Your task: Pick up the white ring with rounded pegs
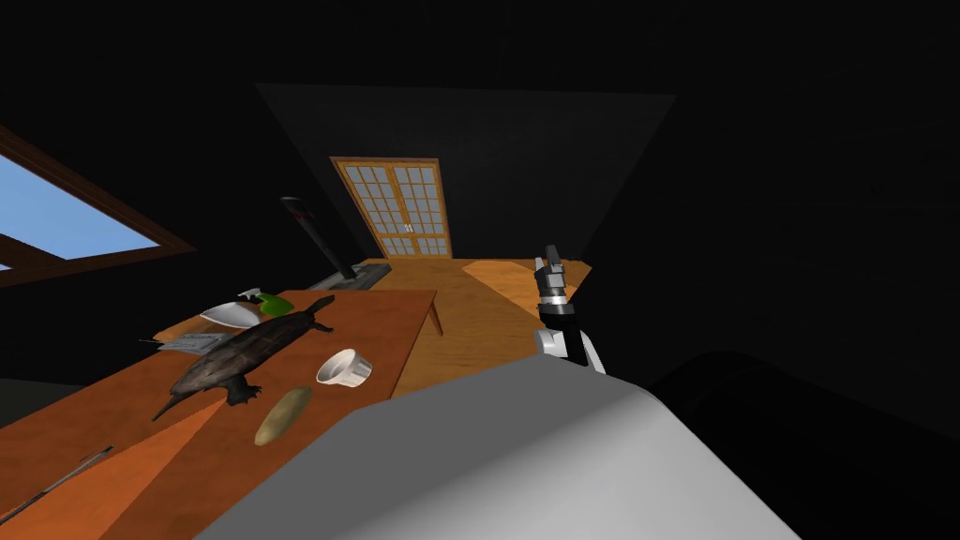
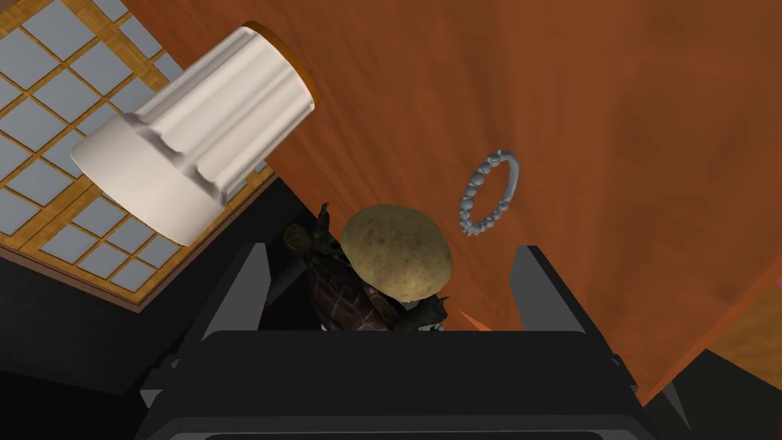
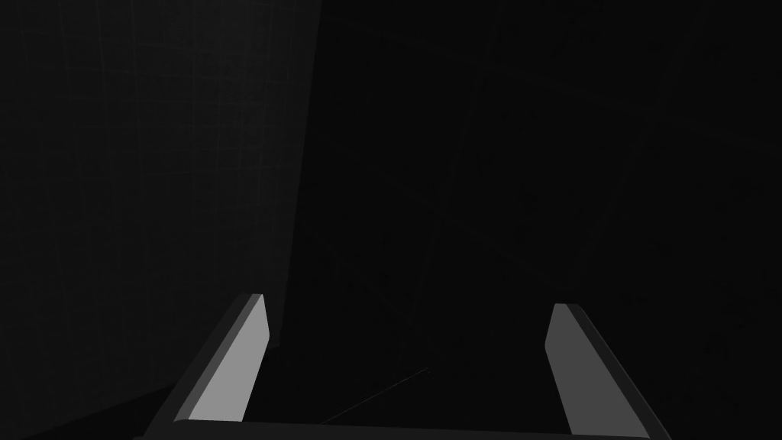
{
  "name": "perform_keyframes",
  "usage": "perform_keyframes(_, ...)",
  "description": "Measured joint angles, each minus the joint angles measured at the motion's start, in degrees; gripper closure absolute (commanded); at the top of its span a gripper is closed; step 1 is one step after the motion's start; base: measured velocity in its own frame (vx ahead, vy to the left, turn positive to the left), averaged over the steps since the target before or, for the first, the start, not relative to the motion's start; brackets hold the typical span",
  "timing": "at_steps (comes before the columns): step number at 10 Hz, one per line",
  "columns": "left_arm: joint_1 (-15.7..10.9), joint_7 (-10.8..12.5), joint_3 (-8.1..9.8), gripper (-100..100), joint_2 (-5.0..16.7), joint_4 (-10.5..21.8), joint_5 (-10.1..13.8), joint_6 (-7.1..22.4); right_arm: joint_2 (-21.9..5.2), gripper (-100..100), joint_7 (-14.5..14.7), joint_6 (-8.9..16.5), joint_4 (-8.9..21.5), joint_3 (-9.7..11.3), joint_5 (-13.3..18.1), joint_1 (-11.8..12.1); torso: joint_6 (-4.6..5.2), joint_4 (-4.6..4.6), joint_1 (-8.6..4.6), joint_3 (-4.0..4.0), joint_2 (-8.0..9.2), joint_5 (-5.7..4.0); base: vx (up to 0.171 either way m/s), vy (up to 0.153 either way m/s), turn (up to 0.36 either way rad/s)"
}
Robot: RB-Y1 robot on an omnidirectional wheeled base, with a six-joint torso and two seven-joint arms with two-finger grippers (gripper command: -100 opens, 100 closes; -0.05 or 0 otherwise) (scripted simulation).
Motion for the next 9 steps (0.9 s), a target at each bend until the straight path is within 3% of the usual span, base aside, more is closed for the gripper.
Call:
perform_keyframes(2,1.2,1.8,0.17,-100,0.5,1.7,-0.8,1.1,0.0,0,0.0,0.0,0.0,0.0,0.0,0.0,0.01,-0.06,-0.05,-0.16,-0.27,-0.02,0.157,0.018,0.019)
perform_keyframes(7,1.5,4.0,0.21,-100,-0.9,7.9,-2.6,2.0,0.0,0,0.0,0.0,0.0,0.0,0.0,0.0,0.01,-0.06,-0.03,-0.15,-0.24,0.0,0.127,0.024,0.022)
perform_keyframes(8,1.5,4.1,0.21,0,-0.9,8.1,-2.7,1.9,0.0,0,0.0,0.0,0.0,0.0,0.0,0.0,0.02,-0.01,-0.08,0.0,0.03,-0.02,0.013,0.001,-0.001)
perform_keyframes(9,1.5,4.1,0.21,-100,-0.9,8.0,-2.7,1.9,0.0,0,0.0,0.0,0.0,0.0,0.0,0.0,0.01,0.05,-0.09,0.13,0.24,-0.02,-0.007,0.027,-0.033)
